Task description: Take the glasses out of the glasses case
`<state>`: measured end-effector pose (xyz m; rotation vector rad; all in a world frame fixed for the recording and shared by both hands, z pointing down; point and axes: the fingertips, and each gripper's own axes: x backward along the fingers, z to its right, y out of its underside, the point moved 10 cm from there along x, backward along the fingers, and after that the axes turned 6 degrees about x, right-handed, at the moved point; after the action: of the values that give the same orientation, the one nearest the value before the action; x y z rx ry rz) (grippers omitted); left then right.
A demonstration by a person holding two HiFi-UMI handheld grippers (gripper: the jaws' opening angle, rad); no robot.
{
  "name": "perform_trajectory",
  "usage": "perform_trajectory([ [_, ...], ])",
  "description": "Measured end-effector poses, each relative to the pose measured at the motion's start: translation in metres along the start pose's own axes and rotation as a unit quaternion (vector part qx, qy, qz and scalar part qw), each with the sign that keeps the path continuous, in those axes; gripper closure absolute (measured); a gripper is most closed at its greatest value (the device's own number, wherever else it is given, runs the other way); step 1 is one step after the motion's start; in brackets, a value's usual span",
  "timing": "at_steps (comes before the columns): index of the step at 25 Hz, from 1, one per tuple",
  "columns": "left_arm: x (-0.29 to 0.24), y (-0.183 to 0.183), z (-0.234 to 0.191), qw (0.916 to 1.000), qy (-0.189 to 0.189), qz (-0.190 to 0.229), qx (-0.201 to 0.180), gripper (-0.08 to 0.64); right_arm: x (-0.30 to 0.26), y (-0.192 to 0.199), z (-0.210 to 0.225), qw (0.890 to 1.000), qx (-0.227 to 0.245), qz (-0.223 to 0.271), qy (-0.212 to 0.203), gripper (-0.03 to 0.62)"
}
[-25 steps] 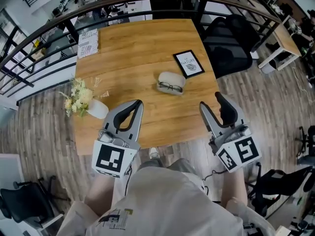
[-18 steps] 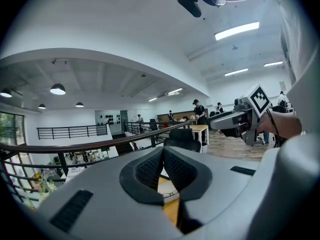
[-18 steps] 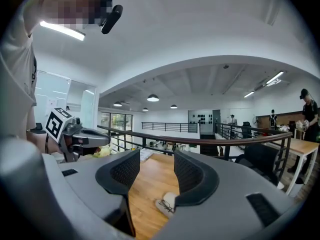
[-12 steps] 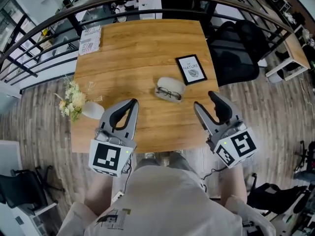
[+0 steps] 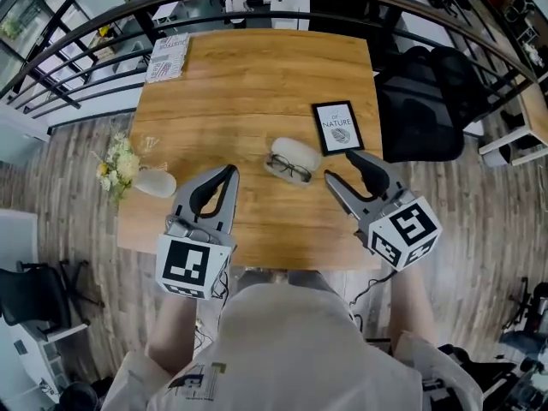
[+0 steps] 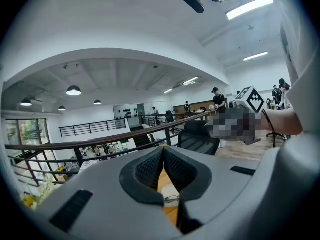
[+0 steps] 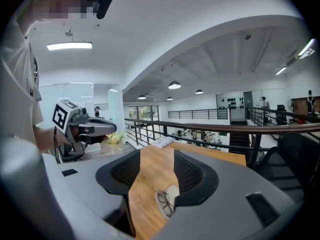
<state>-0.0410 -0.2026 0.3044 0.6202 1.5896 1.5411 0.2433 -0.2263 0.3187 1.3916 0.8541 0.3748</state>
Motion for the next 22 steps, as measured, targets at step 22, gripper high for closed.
perform_trajectory([
  [22,-0.083,0.067,-0.028,0.9956,0.004,-0.091,0.020,0.543,-0.134,0.083,0.046,0.986,-0.033,-0.129,-0.097,0.362],
])
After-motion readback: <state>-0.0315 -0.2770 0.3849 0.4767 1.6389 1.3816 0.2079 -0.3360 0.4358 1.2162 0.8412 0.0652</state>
